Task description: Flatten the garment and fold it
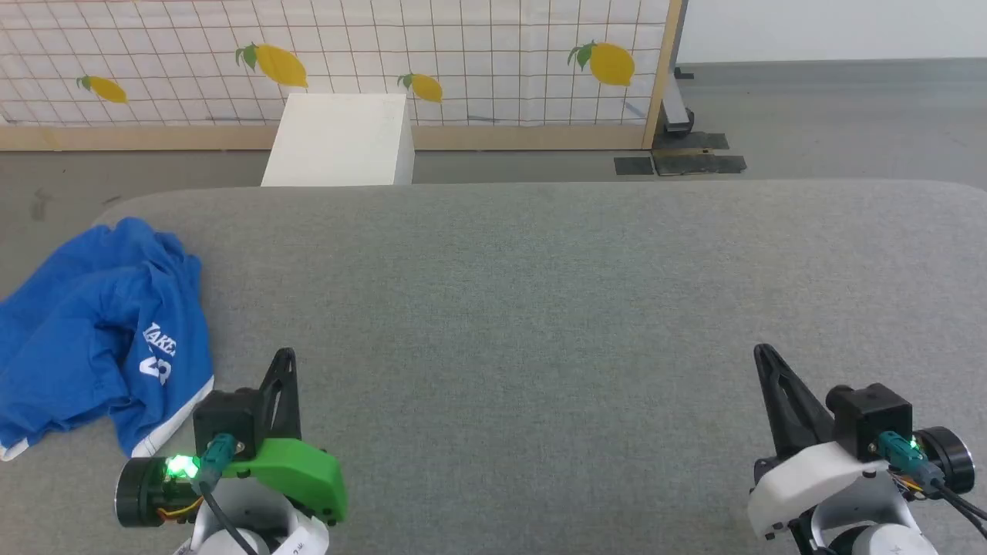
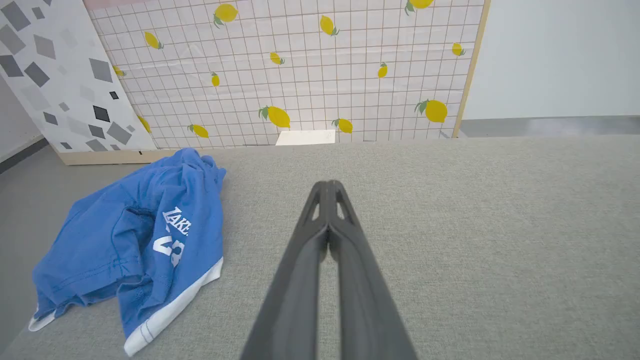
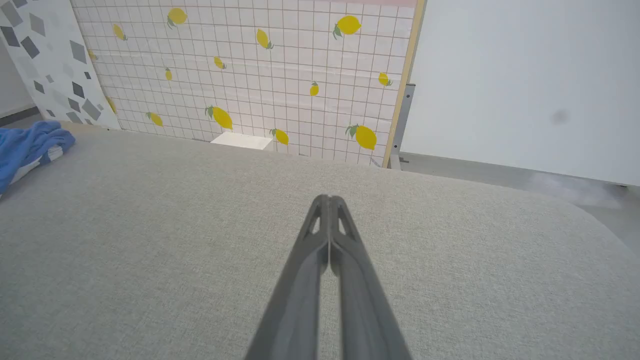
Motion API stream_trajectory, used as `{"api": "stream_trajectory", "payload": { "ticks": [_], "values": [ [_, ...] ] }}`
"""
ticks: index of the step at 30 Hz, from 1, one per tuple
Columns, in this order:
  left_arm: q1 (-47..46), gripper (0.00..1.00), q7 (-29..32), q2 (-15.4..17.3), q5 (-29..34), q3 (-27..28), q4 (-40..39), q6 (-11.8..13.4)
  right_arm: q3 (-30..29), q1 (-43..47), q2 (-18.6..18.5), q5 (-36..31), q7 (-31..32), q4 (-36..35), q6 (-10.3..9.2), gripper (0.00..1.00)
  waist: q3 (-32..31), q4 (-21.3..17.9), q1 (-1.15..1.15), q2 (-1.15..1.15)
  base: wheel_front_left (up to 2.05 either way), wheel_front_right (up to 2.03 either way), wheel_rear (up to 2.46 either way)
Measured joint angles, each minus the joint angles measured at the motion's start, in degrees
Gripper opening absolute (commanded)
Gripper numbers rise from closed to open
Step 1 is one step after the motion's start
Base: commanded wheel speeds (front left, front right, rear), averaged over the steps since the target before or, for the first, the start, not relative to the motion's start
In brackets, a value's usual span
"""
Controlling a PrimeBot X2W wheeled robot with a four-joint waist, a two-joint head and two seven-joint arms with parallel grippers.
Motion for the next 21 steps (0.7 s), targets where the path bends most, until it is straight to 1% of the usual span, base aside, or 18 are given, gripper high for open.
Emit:
{"api": "stream_trajectory", "payload": {
  "ticks": [21],
  "values": [
    [0.0, 0.0, 0.0, 0.0, 0.0, 0.0, 0.0, 0.0, 0.0, 0.0, 0.0, 0.0, 0.0, 0.0, 0.0, 0.0, 0.0, 0.0, 0.0, 0.0, 0.0, 0.0, 0.0]
  ]
}}
